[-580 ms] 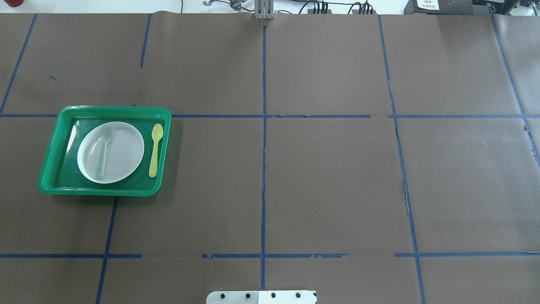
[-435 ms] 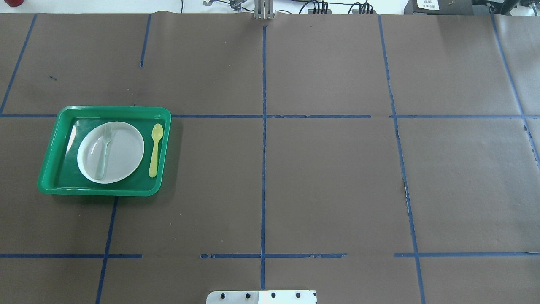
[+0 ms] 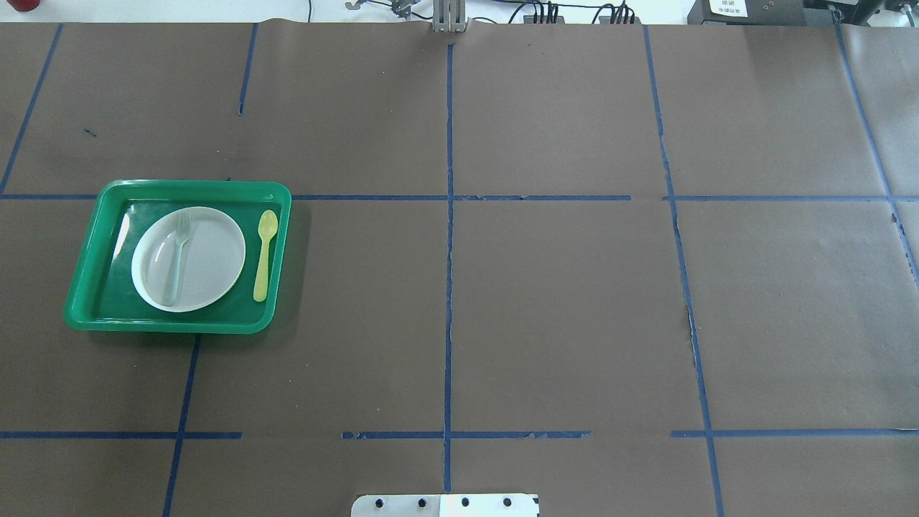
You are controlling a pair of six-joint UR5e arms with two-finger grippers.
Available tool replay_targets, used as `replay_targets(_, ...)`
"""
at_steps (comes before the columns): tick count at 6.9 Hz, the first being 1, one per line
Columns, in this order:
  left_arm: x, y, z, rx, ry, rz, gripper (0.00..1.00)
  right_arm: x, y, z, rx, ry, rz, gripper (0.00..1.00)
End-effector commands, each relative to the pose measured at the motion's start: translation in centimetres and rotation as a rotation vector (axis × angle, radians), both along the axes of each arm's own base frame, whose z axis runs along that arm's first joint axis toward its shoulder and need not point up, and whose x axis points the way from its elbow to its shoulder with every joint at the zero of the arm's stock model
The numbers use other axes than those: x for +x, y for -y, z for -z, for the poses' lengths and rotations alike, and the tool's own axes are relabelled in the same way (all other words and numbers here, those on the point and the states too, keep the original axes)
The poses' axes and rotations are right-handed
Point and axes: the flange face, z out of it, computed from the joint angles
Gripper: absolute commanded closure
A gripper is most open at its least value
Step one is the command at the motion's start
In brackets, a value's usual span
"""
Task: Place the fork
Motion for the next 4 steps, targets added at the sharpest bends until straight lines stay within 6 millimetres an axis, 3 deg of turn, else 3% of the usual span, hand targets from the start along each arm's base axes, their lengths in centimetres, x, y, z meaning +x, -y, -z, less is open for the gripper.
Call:
replay_targets(1,0.4,-0.7,-0.3,0.004,-0.01,0.027,0.0,0.0,0.0,0.0,0.0,0.0,0.0,0.0)
replay_targets(2,4.1,0.9,2.1,-0.004,-0.048,0.055,0.0,0.0,0.0,0.0,0.0,0.0,0.0,0.0)
replay_targets(4,13.6,2.6,5.7,0.007,-0.109,0.034,0.0,0.0,0.0,0.0,0.001,0.0,0.001,0.0)
